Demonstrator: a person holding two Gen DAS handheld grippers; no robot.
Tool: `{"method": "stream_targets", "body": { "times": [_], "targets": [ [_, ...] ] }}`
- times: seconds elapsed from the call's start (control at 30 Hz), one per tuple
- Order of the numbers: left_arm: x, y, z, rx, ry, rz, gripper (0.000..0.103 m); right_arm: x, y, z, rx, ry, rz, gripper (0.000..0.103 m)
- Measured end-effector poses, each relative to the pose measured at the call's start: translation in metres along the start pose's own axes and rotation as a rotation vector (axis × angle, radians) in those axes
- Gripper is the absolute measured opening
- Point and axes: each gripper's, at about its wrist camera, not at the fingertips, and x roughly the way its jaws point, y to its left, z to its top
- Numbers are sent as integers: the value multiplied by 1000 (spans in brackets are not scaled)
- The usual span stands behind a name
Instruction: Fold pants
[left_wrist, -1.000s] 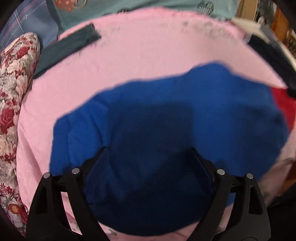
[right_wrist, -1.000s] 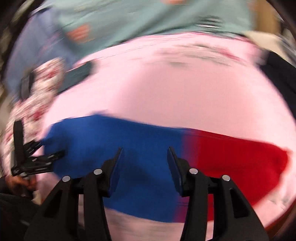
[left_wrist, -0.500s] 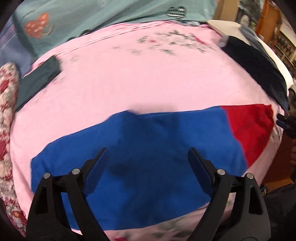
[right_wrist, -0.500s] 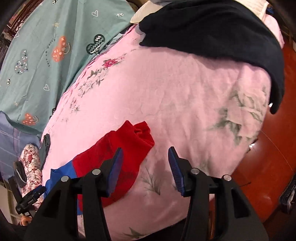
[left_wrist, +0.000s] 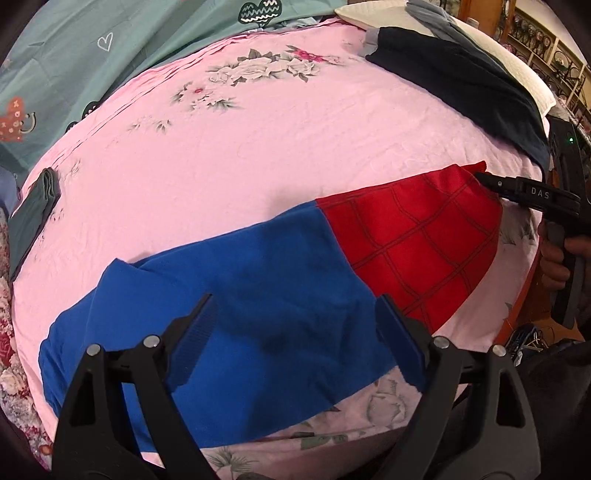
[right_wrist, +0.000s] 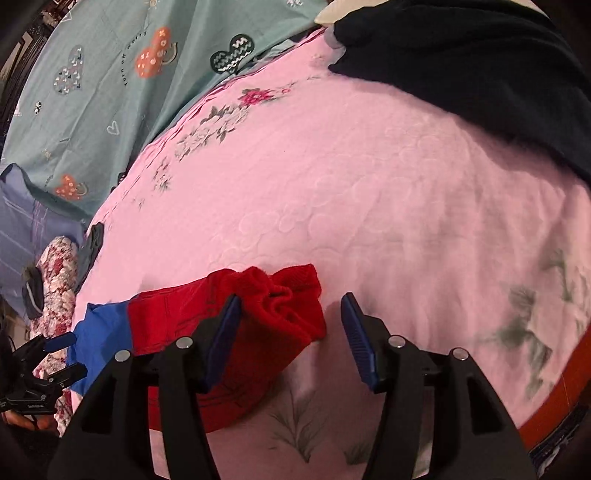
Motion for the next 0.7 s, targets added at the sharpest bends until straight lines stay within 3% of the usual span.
{"method": "stream_targets", "body": {
  "times": [0.2, 0.37, 0.43, 0.5, 0.57, 0.7],
  "targets": [
    [-2, 1, -5, -38, 25, 34, 88, 3, 0, 5, -2, 71, 64, 57],
    [-2, -3, -9, -32, 31, 42, 88, 2, 0, 9, -6, 91, 42, 54],
    [-7, 6, -12, -44, 12, 74, 88, -15, 9, 17, -21, 47, -46, 54],
    [-11, 23, -18, -78, 2, 111, 88, -37, 25, 27, -53, -44, -56, 54],
    [-10, 51, -25, -124, 14, 169, 88, -46, 52, 37, -100, -71, 42, 54],
    [-6, 106, -46, -201, 43, 265, 88, -16, 132, 47, -250, 16, 258, 54]
  ]
}}
